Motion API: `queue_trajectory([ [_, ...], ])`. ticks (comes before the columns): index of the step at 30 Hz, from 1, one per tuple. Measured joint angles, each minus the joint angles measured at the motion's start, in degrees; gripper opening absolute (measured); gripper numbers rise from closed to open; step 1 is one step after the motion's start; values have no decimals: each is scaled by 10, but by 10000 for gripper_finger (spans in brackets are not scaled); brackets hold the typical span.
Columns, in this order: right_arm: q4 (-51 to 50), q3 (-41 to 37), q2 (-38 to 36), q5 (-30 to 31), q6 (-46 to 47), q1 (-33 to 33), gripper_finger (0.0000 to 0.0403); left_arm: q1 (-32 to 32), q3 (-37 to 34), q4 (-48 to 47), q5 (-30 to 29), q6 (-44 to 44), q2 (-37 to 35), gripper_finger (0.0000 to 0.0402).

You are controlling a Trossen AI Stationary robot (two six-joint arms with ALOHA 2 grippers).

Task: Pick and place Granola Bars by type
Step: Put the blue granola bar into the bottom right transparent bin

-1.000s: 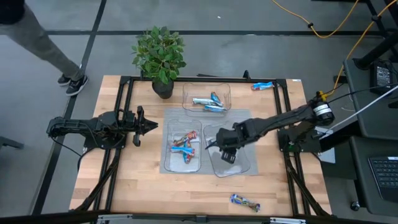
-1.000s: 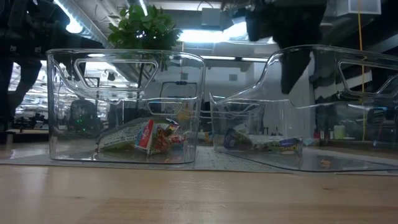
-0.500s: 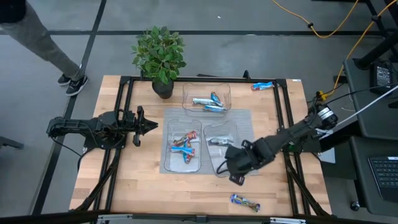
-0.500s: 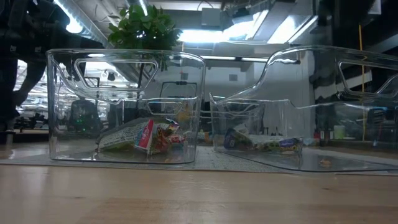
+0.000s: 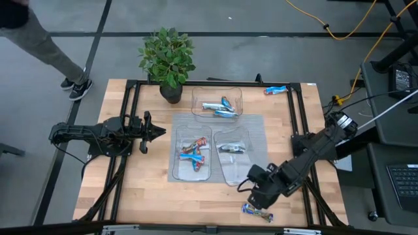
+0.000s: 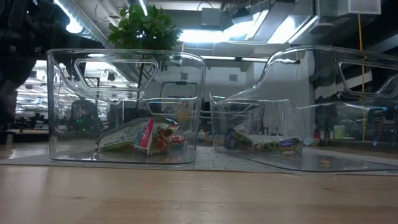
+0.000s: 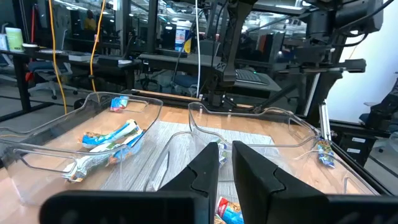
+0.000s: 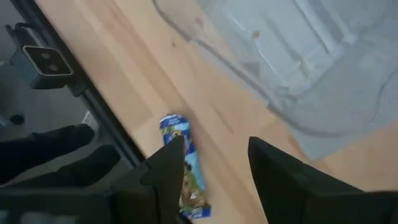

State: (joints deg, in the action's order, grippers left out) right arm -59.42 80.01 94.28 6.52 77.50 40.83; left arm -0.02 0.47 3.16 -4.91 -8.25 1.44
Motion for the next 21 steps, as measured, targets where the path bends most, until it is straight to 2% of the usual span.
queue_trajectory([
  [7,36,0,13,0,56,41,179,0,0,0,0,0,0,40],
  [18,124,0,107,-19,70,63,179,0,0,0,0,0,0,38],
  [21,127,0,134,-52,70,63,179,0,0,0,0,0,0,39],
])
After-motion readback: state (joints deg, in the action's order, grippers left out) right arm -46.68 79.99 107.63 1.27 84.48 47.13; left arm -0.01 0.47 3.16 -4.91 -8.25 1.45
